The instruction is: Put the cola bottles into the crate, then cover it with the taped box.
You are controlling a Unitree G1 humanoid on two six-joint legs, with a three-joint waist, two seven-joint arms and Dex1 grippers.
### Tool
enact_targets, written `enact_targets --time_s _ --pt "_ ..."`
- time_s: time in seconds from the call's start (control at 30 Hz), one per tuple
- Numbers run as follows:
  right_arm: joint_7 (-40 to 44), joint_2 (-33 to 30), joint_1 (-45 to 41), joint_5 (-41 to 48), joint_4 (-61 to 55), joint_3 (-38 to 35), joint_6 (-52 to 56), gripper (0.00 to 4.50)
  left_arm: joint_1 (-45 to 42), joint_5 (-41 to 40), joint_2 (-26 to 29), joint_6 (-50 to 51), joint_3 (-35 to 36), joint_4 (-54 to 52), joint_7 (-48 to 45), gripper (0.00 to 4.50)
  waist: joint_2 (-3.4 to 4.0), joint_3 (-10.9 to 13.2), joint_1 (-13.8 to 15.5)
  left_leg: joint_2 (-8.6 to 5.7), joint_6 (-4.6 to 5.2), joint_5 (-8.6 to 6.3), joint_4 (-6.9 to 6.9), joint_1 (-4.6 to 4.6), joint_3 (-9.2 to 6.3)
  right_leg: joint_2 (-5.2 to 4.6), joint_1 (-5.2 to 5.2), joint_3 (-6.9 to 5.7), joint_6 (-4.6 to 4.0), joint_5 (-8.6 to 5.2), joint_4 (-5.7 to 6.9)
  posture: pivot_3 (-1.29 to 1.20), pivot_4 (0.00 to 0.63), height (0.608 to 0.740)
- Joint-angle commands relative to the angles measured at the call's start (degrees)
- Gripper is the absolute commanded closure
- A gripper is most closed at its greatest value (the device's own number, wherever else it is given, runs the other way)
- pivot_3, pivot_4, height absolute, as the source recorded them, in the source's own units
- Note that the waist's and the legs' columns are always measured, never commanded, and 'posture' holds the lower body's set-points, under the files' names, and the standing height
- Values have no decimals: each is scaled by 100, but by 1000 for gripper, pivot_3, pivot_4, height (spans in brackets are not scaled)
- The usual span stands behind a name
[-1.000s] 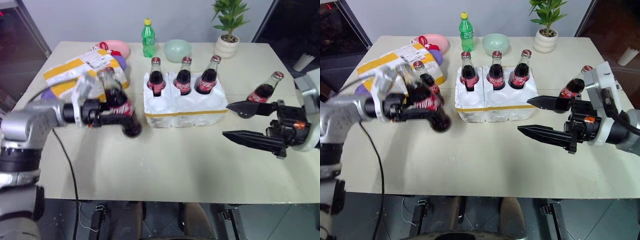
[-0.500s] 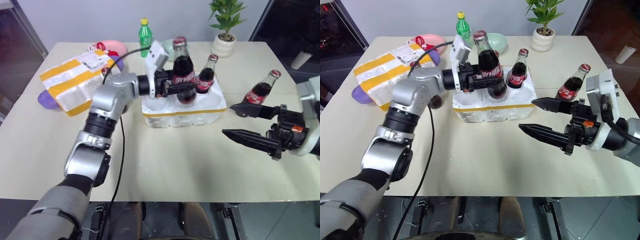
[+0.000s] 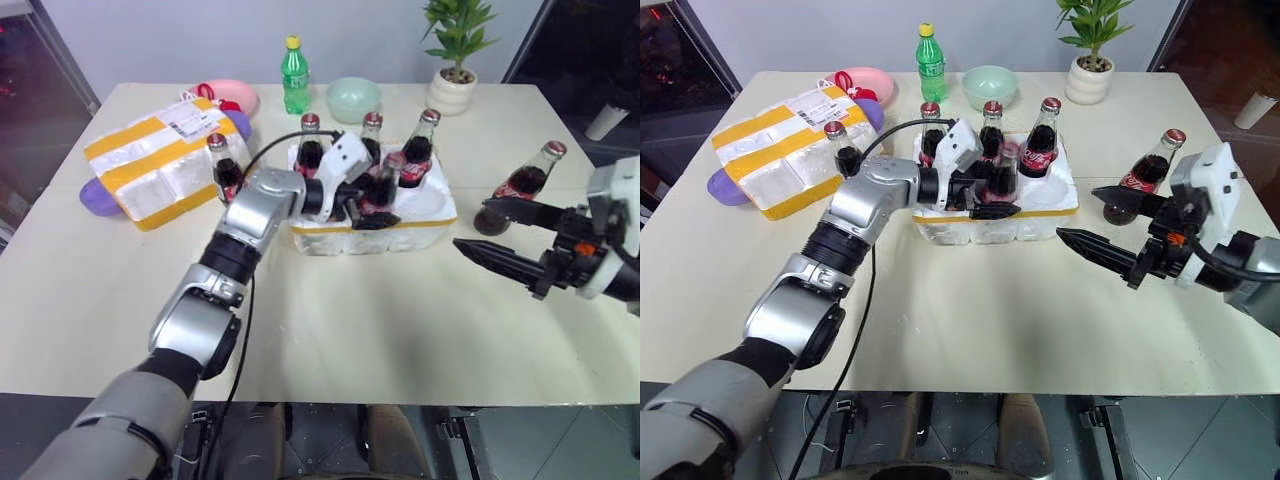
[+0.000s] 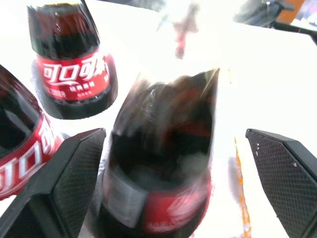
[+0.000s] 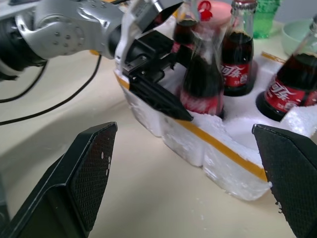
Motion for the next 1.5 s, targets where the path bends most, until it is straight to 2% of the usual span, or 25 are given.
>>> enact_targets --time_s 0.03,0.13,0.33,0.47,0.57,0.67,0.83,1.1,1.5 --pt "16 57 -213 -132 67 62 -171 0 78 73 46 -46 74 -256 52 69 0 0 -2 -1 0 0 0 0 0 0 0 0 0 0 1 0 150 739" --pt "59 115 -360 -263 174 239 -206 0 385 -139 407 320 327 -1156 37 69 1 0 -30 0 0 0 1 1 -2 -1 0 1 0 0 5 0 150 739" --pt "242 246 -483 -439 340 511 -272 0 1759 -1315 1552 2070 1603 -4492 409 69 7 -1 -72 7 0 0 -10 8 -4 6 -16 5 -7 -4 31 0 150 739" --pt "424 263 -568 -592 516 635 -316 0 2819 -1781 2032 2995 2566 -5961 1098 69 8 -2 -19 5 -1 0 0 15 -4 4 1 5 -6 -3 26 0 150 739" --pt "521 241 -707 -667 610 721 -301 0 3711 -1886 2266 3335 3234 -6566 1560 69 7 -2 -13 4 -1 0 3 25 -3 2 12 6 -6 -4 23 0 150 739" --pt "584 207 -868 -703 682 762 -264 0 4204 -1627 2279 3252 3557 -6434 2155 69 7 -2 -6 4 -2 1 3 31 -4 3 15 5 -9 -4 27 0 150 739" --pt "633 206 -1101 -736 790 797 -188 0 4042 -1251 2085 2649 3465 -5517 2843 69 5 -3 11 3 -3 1 5 35 -4 4 25 4 -26 -14 22 0 150 739" --pt "543 262 -1146 -598 597 660 -53 0 3540 -1141 1990 1863 2996 -4389 2822 69 5 -3 -9 3 -3 1 0 35 -3 4 21 4 -10 -5 22 0 150 739" --pt "451 398 -1171 -492 531 637 -43 0 2262 -563 1838 292 2259 -1900 2404 69 5 -3 4 3 -3 1 2 34 -2 4 20 3 -8 -4 25 0 150 739"
